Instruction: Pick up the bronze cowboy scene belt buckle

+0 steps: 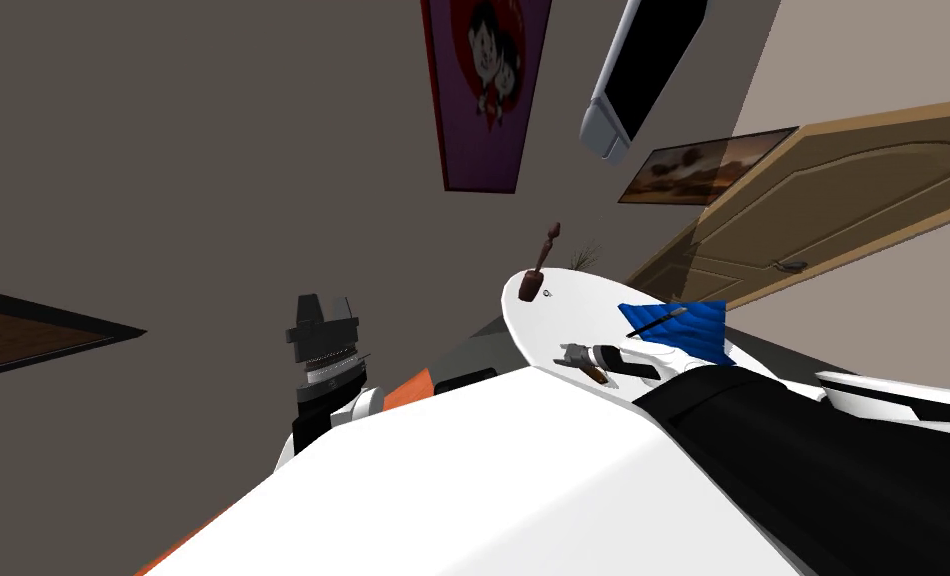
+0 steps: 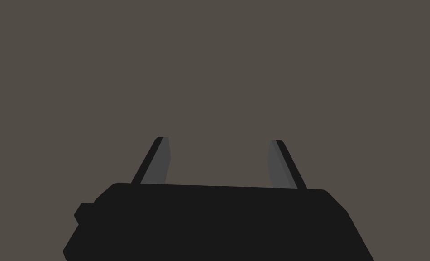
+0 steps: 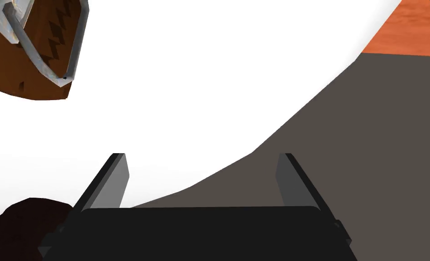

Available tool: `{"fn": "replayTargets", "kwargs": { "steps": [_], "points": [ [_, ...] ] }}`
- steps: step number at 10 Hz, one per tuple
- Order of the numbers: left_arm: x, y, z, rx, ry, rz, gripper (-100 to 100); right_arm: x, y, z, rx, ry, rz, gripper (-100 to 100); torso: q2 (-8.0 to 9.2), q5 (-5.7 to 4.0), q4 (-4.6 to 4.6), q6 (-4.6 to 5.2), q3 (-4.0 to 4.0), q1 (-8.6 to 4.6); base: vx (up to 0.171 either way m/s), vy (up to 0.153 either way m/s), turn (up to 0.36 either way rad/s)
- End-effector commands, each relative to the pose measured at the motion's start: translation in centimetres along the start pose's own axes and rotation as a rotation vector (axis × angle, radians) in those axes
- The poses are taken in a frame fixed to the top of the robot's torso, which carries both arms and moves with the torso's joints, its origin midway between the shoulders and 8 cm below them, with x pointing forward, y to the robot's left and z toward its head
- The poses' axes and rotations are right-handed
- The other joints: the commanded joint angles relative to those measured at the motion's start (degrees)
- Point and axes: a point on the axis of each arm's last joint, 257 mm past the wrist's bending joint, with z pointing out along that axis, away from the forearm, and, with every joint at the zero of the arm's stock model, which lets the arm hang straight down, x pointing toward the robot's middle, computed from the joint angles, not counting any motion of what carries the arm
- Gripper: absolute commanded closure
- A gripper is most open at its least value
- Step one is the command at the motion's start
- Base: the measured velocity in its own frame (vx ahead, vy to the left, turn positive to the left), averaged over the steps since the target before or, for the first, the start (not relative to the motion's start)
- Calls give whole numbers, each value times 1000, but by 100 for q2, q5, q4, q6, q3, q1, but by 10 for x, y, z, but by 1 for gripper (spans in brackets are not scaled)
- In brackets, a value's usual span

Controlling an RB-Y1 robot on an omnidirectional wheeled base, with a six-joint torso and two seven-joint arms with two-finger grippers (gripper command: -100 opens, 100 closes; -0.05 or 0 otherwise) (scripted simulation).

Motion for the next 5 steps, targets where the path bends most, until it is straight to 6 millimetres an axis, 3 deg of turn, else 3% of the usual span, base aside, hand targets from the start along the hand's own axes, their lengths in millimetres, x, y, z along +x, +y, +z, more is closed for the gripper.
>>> {"fn": "replayTargets", "kwargs": {
  "steps": [1,3,5],
  "points": [
    [0,0,0,0,0,0,0,18,-14,-12,18,54,-26,-100,0,0,0,0,0,0,-18,-29,51],
    [0,0,0,0,0,0,0,42,-31,-31,40,132,-62,-100,8,2,2,-1,5,1,-48,-41,114],
    [0,0,0,0,0,0,0,53,-37,-39,48,166,-74,-100,12,0,3,1,7,1,-37,-27,22]
  ]
}}
